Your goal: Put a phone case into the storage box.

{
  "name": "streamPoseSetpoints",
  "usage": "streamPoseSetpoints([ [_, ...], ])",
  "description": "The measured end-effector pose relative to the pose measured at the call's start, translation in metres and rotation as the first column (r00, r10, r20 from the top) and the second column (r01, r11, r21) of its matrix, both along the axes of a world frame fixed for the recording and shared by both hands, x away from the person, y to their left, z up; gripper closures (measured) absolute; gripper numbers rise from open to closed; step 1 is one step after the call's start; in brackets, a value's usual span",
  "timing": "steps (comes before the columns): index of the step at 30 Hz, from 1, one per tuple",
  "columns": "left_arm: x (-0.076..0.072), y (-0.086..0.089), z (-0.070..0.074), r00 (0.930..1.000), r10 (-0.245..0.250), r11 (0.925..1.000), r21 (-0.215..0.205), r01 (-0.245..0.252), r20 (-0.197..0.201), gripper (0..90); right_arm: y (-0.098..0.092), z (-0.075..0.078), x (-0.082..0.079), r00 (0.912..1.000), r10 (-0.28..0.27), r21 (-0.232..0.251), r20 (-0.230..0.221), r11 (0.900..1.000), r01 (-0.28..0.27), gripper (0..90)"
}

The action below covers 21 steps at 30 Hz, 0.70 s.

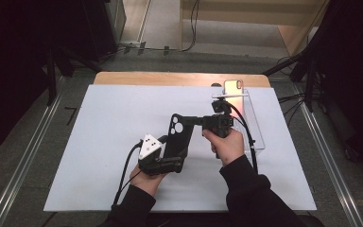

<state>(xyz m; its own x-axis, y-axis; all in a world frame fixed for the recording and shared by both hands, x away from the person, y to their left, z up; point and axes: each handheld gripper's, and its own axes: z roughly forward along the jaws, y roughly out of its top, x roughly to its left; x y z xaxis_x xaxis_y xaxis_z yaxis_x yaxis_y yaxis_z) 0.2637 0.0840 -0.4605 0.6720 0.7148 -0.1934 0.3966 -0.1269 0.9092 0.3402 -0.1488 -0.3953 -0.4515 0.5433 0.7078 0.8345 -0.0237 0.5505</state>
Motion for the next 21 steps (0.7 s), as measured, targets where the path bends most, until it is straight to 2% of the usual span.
streamPoseSetpoints([
  [2,0.0,0.0,0.002,1.0,-0.008,1.0,0.006,0.008,-0.003,12.6,0.0,0.002,-0.001,1.0,0.0,0.005,0.003,1.0,0.0,77.7],
  [5,0.002,0.003,0.005,0.9988,-0.025,0.9997,-0.002,0.025,-0.042,13.4,-0.001,0.006,-0.003,0.9994,-0.009,-0.018,0.033,1.0,0.01,77.8],
  [9,0.006,0.005,0.009,0.9946,-0.037,0.9989,0.025,0.04,-0.097,13.4,-0.007,0.008,-0.002,0.9986,-0.017,-0.023,0.051,1.0,0.018,77.7],
  [11,0.008,0.005,0.01,0.9906,-0.049,0.998,0.034,0.053,-0.128,13.4,-0.008,0.009,-0.003,0.9974,-0.02,-0.045,0.069,0.999,0.023,77.7],
  [13,0.011,0.005,0.012,0.9827,-0.081,0.995,0.045,0.089,-0.167,13.4,-0.007,0.01,-0.004,0.9957,-0.021,-0.08,0.09,0.996,0.028,77.7],
  [16,0.015,0.005,0.013,0.9658,-0.113,0.9892,0.065,0.132,-0.233,13.4,-0.006,0.011,-0.007,0.9916,-0.017,-0.124,0.128,0.992,0.033,77.7],
  [18,0.017,0.005,0.014,0.9598,-0.124,0.9871,0.068,0.145,-0.252,13.4,-0.005,0.012,-0.008,0.9886,-0.011,-0.147,0.15,0.989,0.033,77.6],
  [21,0.019,0.007,0.019,0.954,-0.138,0.9838,0.074,0.163,-0.266,13.4,-0.006,0.012,-0.008,0.9851,0.002,-0.155,0.172,0.988,0.025,77.6],
])
